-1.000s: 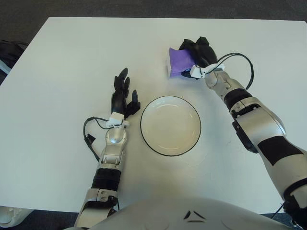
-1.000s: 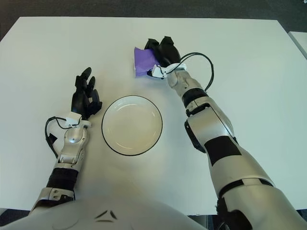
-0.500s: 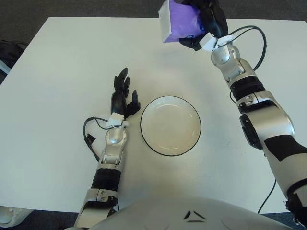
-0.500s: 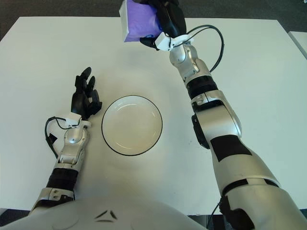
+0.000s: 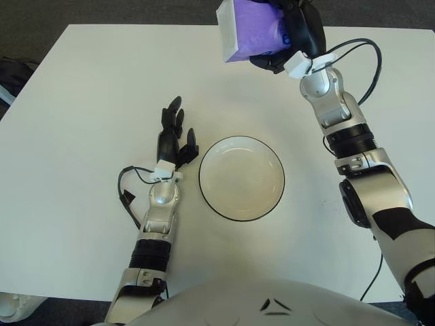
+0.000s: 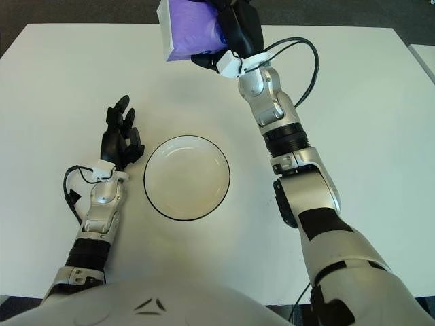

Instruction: Put the tissue paper into the plate.

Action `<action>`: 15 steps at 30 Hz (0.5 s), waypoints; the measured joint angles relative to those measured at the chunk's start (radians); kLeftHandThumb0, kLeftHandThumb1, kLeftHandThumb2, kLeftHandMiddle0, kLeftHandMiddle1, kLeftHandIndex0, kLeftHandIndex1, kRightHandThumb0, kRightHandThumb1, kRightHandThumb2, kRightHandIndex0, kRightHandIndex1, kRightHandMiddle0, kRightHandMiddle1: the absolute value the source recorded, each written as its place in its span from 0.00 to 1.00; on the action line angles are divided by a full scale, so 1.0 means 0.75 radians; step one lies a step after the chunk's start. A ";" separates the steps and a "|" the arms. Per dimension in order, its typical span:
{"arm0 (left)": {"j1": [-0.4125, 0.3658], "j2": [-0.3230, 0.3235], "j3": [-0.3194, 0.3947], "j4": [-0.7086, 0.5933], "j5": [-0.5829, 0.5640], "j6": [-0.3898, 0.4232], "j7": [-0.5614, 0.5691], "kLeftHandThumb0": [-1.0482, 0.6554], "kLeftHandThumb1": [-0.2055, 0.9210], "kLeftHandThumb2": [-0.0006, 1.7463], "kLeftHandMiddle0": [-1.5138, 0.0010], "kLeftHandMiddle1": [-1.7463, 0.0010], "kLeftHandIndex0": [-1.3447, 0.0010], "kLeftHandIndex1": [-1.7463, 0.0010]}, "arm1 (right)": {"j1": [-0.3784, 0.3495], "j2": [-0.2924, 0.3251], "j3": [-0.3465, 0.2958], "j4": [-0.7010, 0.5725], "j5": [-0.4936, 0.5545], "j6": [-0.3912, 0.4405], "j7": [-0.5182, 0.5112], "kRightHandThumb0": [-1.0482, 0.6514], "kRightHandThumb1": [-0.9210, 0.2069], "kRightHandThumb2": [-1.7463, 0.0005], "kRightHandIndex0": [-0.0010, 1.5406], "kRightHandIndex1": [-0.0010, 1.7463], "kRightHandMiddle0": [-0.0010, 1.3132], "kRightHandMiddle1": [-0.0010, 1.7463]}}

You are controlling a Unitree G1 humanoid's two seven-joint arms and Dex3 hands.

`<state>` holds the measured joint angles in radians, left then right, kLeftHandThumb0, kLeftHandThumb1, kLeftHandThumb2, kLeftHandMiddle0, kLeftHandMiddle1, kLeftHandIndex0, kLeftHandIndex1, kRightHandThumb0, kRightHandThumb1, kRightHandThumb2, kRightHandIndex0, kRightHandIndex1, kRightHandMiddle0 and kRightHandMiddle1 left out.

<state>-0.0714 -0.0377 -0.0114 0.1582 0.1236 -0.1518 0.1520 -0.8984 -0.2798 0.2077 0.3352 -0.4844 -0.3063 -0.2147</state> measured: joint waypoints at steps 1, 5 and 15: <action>0.000 0.000 0.000 -0.001 0.000 0.001 0.000 0.15 1.00 0.44 0.77 0.99 1.00 0.65 | 0.020 0.002 -0.002 -0.047 0.000 0.013 0.011 0.58 0.55 0.27 0.83 1.00 0.77 1.00; 0.002 0.000 0.000 -0.002 0.000 0.009 -0.001 0.15 1.00 0.44 0.77 0.99 1.00 0.65 | 0.081 0.024 -0.007 -0.199 0.003 0.052 0.056 0.58 0.55 0.28 0.84 1.00 0.77 1.00; 0.008 -0.001 -0.002 -0.016 0.000 0.027 -0.002 0.15 1.00 0.43 0.77 0.99 1.00 0.65 | 0.288 0.057 0.002 -0.543 0.059 0.085 0.213 0.59 0.57 0.25 0.82 1.00 0.78 1.00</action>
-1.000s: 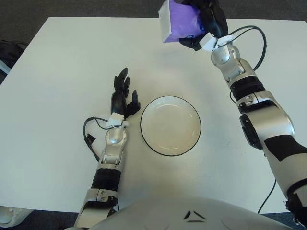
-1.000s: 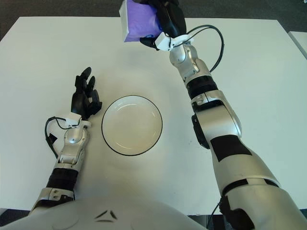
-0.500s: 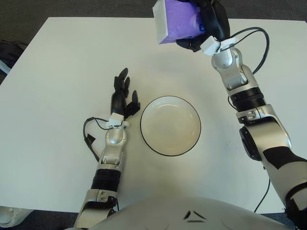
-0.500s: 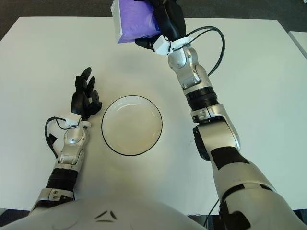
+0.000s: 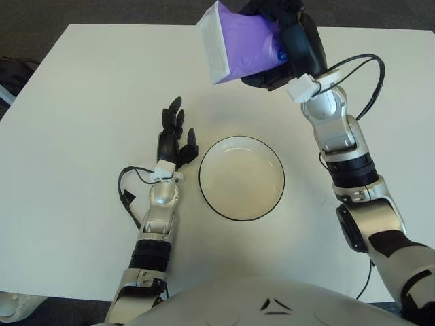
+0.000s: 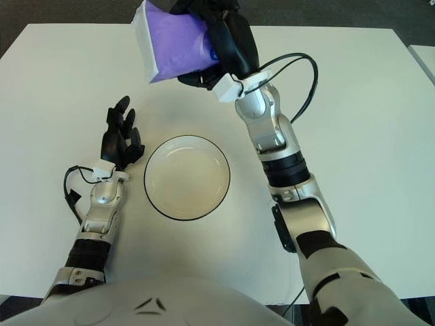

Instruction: Put the tissue paper into the plate.

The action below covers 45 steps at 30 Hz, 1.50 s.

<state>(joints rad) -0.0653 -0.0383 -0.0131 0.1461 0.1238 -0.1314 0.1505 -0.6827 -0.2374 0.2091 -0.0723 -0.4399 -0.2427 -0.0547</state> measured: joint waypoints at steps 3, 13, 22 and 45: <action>0.002 0.002 0.000 -0.001 0.000 0.002 -0.001 0.15 1.00 0.44 0.77 1.00 1.00 0.64 | 0.070 0.002 0.026 -0.045 0.035 -0.022 0.067 0.59 0.58 0.24 0.81 1.00 0.77 1.00; -0.015 0.019 0.009 0.035 -0.003 -0.036 -0.016 0.13 1.00 0.47 0.79 1.00 1.00 0.64 | 0.147 -0.071 0.048 -0.091 0.159 -0.060 0.344 0.59 0.56 0.24 0.80 1.00 0.74 1.00; -0.067 0.038 0.021 0.121 -0.027 -0.096 -0.017 0.13 1.00 0.48 0.79 1.00 1.00 0.65 | 0.226 -0.133 0.080 -0.195 0.244 -0.039 0.567 0.59 0.53 0.27 0.79 1.00 0.71 1.00; -0.087 0.057 0.018 0.153 -0.059 -0.106 -0.040 0.13 1.00 0.47 0.78 1.00 1.00 0.65 | 0.364 -0.135 0.130 -0.196 0.246 -0.252 0.618 0.59 0.54 0.29 0.77 1.00 0.70 1.00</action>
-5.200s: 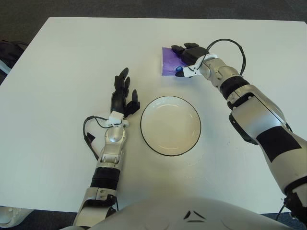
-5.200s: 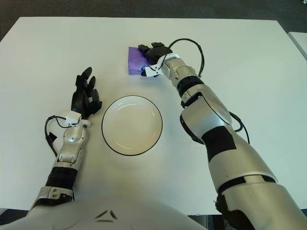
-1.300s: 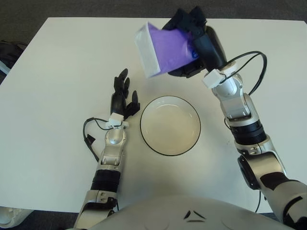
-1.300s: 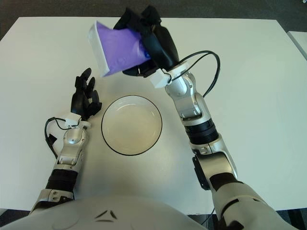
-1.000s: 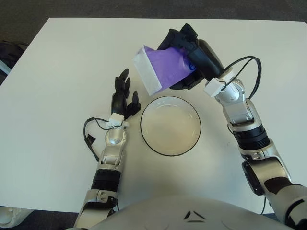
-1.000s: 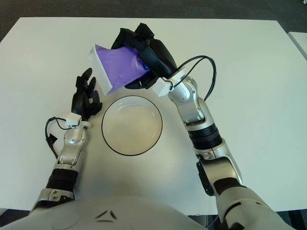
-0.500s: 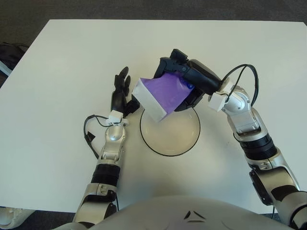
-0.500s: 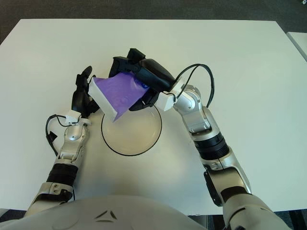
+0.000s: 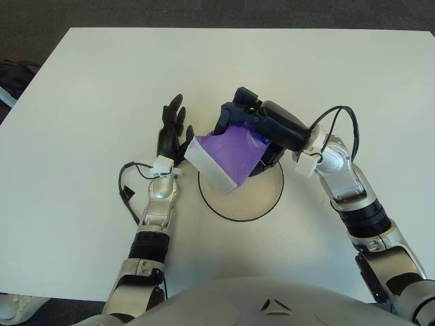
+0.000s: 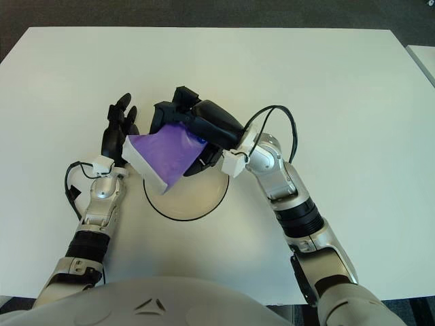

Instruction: Put the tissue paper into the plate.

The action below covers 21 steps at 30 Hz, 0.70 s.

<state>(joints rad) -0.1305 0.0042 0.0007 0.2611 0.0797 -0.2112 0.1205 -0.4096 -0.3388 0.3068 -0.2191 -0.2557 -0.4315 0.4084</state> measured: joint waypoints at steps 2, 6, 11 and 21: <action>-0.008 0.001 0.001 0.010 -0.003 -0.003 0.000 0.13 1.00 0.47 0.78 1.00 1.00 0.65 | 0.000 -0.002 0.001 0.003 0.000 -0.034 0.000 0.59 0.53 0.29 0.76 1.00 0.69 1.00; -0.020 0.003 0.005 0.026 -0.012 -0.007 0.000 0.13 1.00 0.48 0.79 1.00 1.00 0.65 | 0.000 -0.002 0.002 0.006 0.000 -0.084 0.000 0.59 0.52 0.29 0.76 1.00 0.69 1.00; -0.022 0.002 0.006 0.028 -0.014 -0.007 0.003 0.13 1.00 0.48 0.78 0.99 1.00 0.66 | 0.008 -0.002 0.002 0.010 0.000 -0.116 0.000 0.59 0.51 0.30 0.76 1.00 0.68 1.00; -0.017 0.002 -0.003 0.008 0.015 0.022 0.019 0.12 1.00 0.50 0.78 1.00 1.00 0.67 | 0.026 -0.004 0.002 0.032 -0.002 -0.160 0.002 0.59 0.51 0.30 0.75 1.00 0.68 1.00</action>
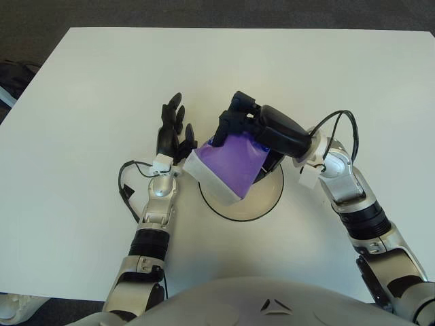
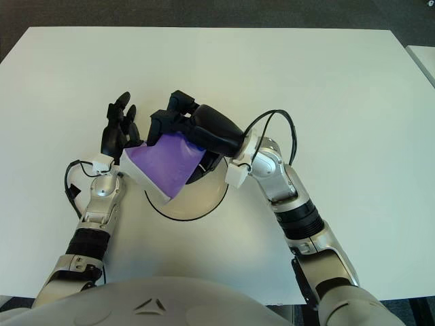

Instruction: Put the tissue paper into the plate.

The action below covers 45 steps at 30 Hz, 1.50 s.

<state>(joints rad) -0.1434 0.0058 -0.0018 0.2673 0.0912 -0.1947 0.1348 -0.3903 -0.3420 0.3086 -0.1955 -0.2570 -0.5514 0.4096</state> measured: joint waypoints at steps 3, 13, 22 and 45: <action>0.003 0.000 -0.001 -0.007 0.007 0.005 0.002 0.12 1.00 0.50 0.79 1.00 1.00 0.67 | 0.000 -0.002 0.000 0.006 0.000 -0.011 0.001 0.59 0.51 0.30 0.75 1.00 0.68 1.00; 0.021 0.001 -0.001 -0.033 0.019 0.021 0.002 0.11 1.00 0.50 0.79 1.00 1.00 0.67 | 0.000 -0.002 0.000 0.032 -0.004 -0.042 0.001 0.59 0.50 0.31 0.75 1.00 0.68 1.00; 0.027 0.000 0.000 -0.040 0.018 0.026 0.002 0.12 1.00 0.51 0.78 1.00 1.00 0.67 | -0.055 -0.005 -0.004 0.103 -0.015 -0.106 0.000 0.48 0.42 0.36 0.63 1.00 0.49 1.00; -0.073 0.030 0.014 0.104 -0.013 -0.154 0.001 0.13 1.00 0.50 0.78 0.99 1.00 0.63 | -0.352 -0.310 0.034 0.324 0.089 -0.283 0.399 0.00 0.00 0.66 0.00 0.00 0.00 0.00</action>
<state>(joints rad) -0.1978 0.0286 0.0089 0.3457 0.0814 -0.3103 0.1356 -0.6541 -0.5744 0.3340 0.0476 -0.1900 -0.7640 0.7089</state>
